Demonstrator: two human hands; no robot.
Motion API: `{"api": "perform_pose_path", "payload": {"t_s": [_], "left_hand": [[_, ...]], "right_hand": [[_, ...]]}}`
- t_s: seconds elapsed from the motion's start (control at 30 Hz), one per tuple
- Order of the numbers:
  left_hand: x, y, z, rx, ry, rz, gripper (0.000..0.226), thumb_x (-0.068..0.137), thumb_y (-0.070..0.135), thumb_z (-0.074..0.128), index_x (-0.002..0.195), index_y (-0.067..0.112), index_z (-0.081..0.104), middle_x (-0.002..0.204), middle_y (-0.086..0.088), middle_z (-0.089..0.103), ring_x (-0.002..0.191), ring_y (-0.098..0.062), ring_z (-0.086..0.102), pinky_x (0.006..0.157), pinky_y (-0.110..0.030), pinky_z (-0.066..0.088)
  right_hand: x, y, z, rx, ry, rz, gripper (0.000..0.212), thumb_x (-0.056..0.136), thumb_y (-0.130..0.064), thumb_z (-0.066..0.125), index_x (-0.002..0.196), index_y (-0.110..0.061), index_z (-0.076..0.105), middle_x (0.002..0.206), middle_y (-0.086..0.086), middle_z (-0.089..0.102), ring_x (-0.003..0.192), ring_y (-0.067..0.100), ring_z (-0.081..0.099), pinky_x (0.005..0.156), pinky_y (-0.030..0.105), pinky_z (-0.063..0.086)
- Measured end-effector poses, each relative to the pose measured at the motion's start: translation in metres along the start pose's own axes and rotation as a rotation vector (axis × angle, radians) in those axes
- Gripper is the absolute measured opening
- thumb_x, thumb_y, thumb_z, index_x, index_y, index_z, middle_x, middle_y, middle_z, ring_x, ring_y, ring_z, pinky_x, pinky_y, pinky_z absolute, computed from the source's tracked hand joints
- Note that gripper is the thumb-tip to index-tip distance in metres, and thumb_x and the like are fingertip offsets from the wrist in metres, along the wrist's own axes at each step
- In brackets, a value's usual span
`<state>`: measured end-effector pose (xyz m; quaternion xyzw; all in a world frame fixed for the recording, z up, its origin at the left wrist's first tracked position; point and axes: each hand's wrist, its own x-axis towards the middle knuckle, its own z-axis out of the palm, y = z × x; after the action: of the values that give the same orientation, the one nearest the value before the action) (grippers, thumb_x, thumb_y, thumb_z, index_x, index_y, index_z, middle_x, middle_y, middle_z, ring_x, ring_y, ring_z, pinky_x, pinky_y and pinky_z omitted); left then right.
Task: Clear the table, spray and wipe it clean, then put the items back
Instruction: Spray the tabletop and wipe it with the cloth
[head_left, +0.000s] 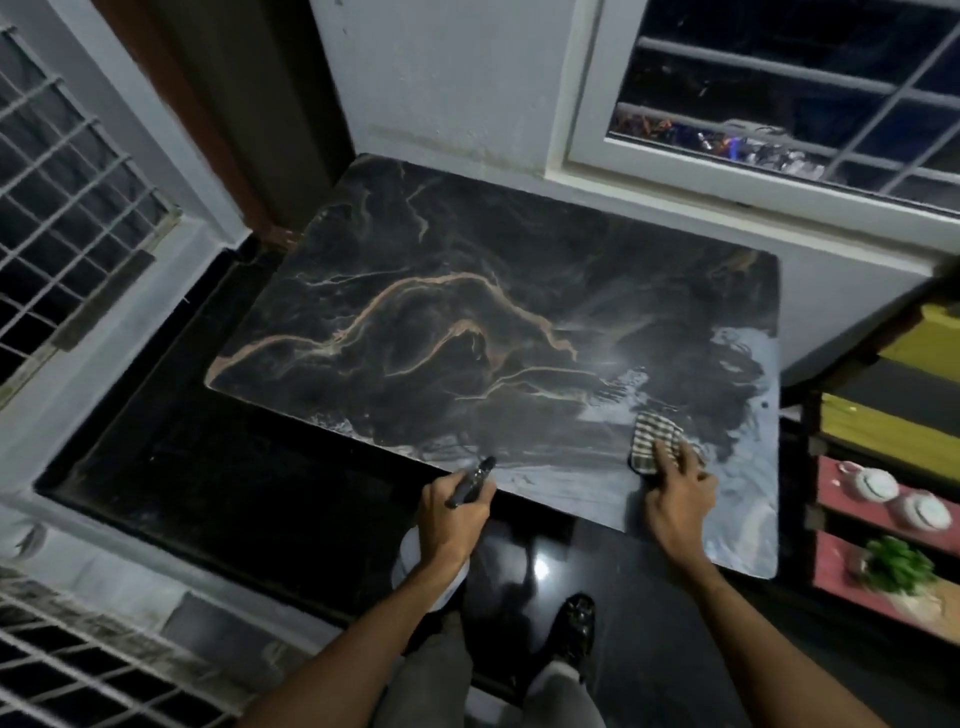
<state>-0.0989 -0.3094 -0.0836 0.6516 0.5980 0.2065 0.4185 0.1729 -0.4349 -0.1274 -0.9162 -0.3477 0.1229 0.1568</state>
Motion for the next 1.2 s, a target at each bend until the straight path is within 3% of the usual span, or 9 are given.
{"api": "perform_pose_path", "payload": {"t_s": [0.1,0.23,0.3,0.37,0.53,0.73,0.9,1.1,1.2], "left_hand": [[-0.020,0.015,0.033,0.044,-0.009,0.058,0.039,0.083,0.028,0.080,0.055,0.015,0.057,0.047,-0.001,0.052,0.052,-0.030,0.057,0.056,-0.025,0.032],[-0.040,0.033,0.068,0.070,-0.072,0.122,0.044,0.078,0.028,0.085,0.052,0.020,0.049,0.044,0.010,0.042,0.047,-0.011,0.047,0.049,-0.021,0.031],[-0.047,0.038,0.081,0.088,-0.078,0.143,0.038,0.080,0.029,0.083,0.054,0.015,0.058,0.046,0.010,0.046,0.047,-0.013,0.052,0.051,-0.021,0.031],[-0.055,0.045,0.093,0.101,-0.070,0.167,0.046,0.081,0.030,0.080,0.049,0.016,0.049,0.045,0.008,0.044,0.045,-0.018,0.052,0.053,-0.022,0.029],[-0.060,0.052,0.107,0.092,-0.111,0.142,0.052,0.079,0.035,0.082,0.049,0.028,0.040,0.046,0.010,0.045,0.049,-0.013,0.049,0.051,-0.023,0.029],[-0.053,0.036,0.092,0.074,-0.049,0.098,0.046,0.082,0.034,0.080,0.054,0.013,0.050,0.047,0.003,0.050,0.046,-0.008,0.051,0.051,-0.027,0.035],[-0.036,0.014,0.059,0.059,-0.026,0.081,0.044,0.079,0.034,0.084,0.056,0.018,0.050,0.049,0.006,0.053,0.050,-0.010,0.056,0.054,-0.030,0.043],[-0.010,-0.014,0.008,0.011,0.054,0.090,0.046,0.082,0.031,0.083,0.057,0.013,0.050,0.049,0.003,0.051,0.048,-0.016,0.054,0.052,-0.031,0.042],[0.000,-0.027,-0.012,0.034,0.092,0.070,0.048,0.085,0.025,0.080,0.053,0.011,0.047,0.045,0.002,0.043,0.042,-0.013,0.044,0.049,-0.028,0.030]], "right_hand": [[0.010,0.055,-0.024,-0.050,-0.014,0.055,0.076,0.060,-0.013,0.042,0.134,-0.015,0.059,0.149,0.021,0.041,0.115,0.047,0.049,0.090,0.040,0.030],[0.008,0.082,-0.029,0.005,0.004,0.092,0.074,0.062,-0.011,0.041,0.135,-0.017,0.058,0.151,0.021,0.038,0.107,0.047,0.048,0.088,0.039,0.030],[0.003,0.078,-0.025,0.026,-0.007,0.073,0.073,0.066,-0.004,0.046,0.138,-0.017,0.055,0.154,0.022,0.034,0.113,0.048,0.043,0.095,0.044,0.031],[-0.001,0.081,-0.024,0.035,-0.020,0.030,0.075,0.067,0.002,0.050,0.139,-0.017,0.054,0.155,0.020,0.033,0.116,0.048,0.041,0.099,0.048,0.033],[-0.006,0.095,-0.033,0.080,0.020,0.081,0.074,0.066,-0.003,0.039,0.136,-0.020,0.058,0.154,0.013,0.038,0.099,0.035,0.038,0.088,0.038,0.034],[-0.018,0.037,-0.022,0.170,0.044,0.118,0.072,0.079,0.006,0.051,0.146,-0.020,0.043,0.161,0.014,0.022,0.127,0.038,0.024,0.106,0.054,0.030],[-0.040,-0.034,0.019,0.085,-0.156,-0.335,0.071,0.085,-0.006,0.058,0.149,-0.026,0.039,0.163,0.008,0.019,0.119,0.032,0.031,0.098,0.046,0.039],[-0.032,-0.050,0.022,0.128,-0.003,0.078,0.077,0.077,0.001,0.057,0.149,-0.020,0.040,0.163,0.012,0.016,0.125,0.045,0.029,0.103,0.057,0.037],[-0.065,-0.119,0.049,0.080,-0.140,-0.292,0.089,0.068,0.003,0.055,0.151,-0.022,0.035,0.164,0.012,0.015,0.122,0.039,0.033,0.102,0.048,0.038]]}}
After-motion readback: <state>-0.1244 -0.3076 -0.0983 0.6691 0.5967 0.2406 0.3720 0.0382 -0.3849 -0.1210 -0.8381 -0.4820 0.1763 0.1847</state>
